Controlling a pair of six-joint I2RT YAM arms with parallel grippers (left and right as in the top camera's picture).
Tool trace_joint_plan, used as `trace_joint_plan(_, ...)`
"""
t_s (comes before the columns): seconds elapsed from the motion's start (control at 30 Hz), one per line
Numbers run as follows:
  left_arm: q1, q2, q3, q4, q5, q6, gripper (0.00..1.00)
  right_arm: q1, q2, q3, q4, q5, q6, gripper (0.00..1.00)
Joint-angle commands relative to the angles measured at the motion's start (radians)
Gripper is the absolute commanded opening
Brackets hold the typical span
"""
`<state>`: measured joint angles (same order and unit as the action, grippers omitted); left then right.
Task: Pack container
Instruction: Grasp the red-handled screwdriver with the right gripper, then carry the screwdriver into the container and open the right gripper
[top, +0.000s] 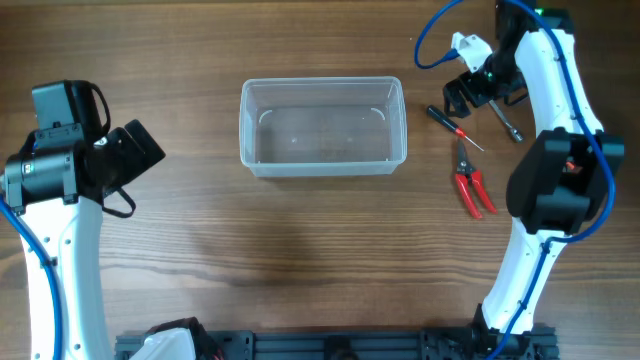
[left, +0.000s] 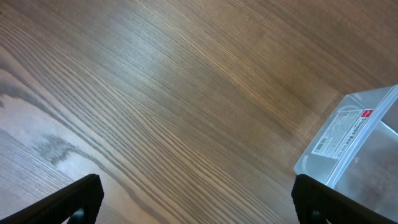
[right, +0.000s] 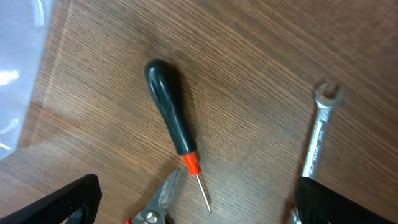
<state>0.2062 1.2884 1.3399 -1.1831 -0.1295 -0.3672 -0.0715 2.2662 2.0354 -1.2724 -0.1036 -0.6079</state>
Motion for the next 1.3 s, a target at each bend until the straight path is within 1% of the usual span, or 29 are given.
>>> trace_joint_plan(0.0,0.005,0.0,0.002,0.025,0.008,0.009,1.0,0.014,0.043,-0.032,0.005,0.006,-0.07,0.99)
trace_joint_plan(0.1,0.005,0.0,0.002,0.029,0.009,-0.007,1.0,0.034,0.056,-0.064,0.035,0.006,-0.08,0.99)
trace_joint_plan(0.13,0.005,0.0,0.002,0.029,0.009,-0.007,1.0,0.045,0.061,-0.079,0.042,0.006,-0.101,0.97)
trace_joint_plan(0.23,0.005,0.0,0.002,0.029,0.009,-0.007,1.0,0.063,0.064,-0.138,0.095,0.033,-0.099,0.95)
trace_joint_plan(0.27,0.005,0.0,0.002,0.029,0.009,-0.007,1.0,0.064,0.064,-0.164,0.123,0.048,-0.096,0.93)
trace_joint_plan(0.4,0.005,0.0,0.002,0.028,0.009,-0.007,1.0,0.064,0.065,-0.245,0.224,0.105,-0.055,0.93)
trace_joint_plan(0.5,0.005,0.0,0.002,0.028,0.009,-0.007,1.0,0.065,0.066,-0.293,0.278,0.104,-0.042,0.93)
trace_joint_plan(0.57,0.005,0.0,0.002,0.028,0.01,-0.007,1.0,0.066,0.066,-0.313,0.288,0.104,-0.039,0.88)
trace_joint_plan(0.6,0.005,0.0,0.002,0.028,0.01,-0.007,1.0,0.066,0.066,-0.315,0.288,0.103,-0.035,0.82)
trace_joint_plan(0.67,0.005,0.0,0.002,0.028,0.01,-0.007,1.0,0.066,0.066,-0.315,0.289,0.103,-0.017,0.78)
trace_joint_plan(0.7,0.005,0.0,0.002,0.028,0.009,-0.007,1.0,0.066,0.066,-0.315,0.289,0.103,-0.016,0.69)
trace_joint_plan(0.73,0.005,0.0,0.002,0.028,0.009,-0.007,1.0,0.066,0.066,-0.315,0.289,0.103,-0.01,0.63)
trace_joint_plan(0.77,0.005,0.0,0.002,0.028,0.009,-0.007,1.0,0.066,0.066,-0.315,0.289,0.104,-0.009,0.53)
trace_joint_plan(0.8,0.005,0.0,0.002,0.028,0.009,-0.007,1.0,0.066,0.066,-0.314,0.29,0.104,0.007,0.48)
trace_joint_plan(0.87,0.005,0.0,0.002,0.028,0.009,-0.007,1.0,0.066,0.066,-0.314,0.29,0.104,0.009,0.42)
trace_joint_plan(1.0,0.005,0.0,0.002,0.028,0.009,-0.007,1.0,0.066,0.066,-0.314,0.289,0.103,0.009,0.18)
trace_joint_plan(1.03,0.005,0.0,0.002,0.028,0.009,-0.007,1.0,0.066,0.066,-0.314,0.29,0.103,0.009,0.16)
trace_joint_plan(1.07,0.005,0.0,0.002,0.028,0.009,-0.007,1.0,0.066,0.066,-0.314,0.29,0.103,0.01,0.12)
trace_joint_plan(1.1,0.005,0.0,0.002,0.028,0.01,-0.007,1.0,0.066,0.066,-0.314,0.292,0.103,0.009,0.04)
trace_joint_plan(1.17,0.005,0.0,0.002,0.028,0.01,-0.007,1.0,0.066,0.066,-0.314,0.297,0.103,0.011,0.04)
trace_joint_plan(1.27,0.005,0.0,0.002,0.028,0.009,-0.007,1.0,0.066,0.05,-0.275,0.304,0.104,0.08,0.04)
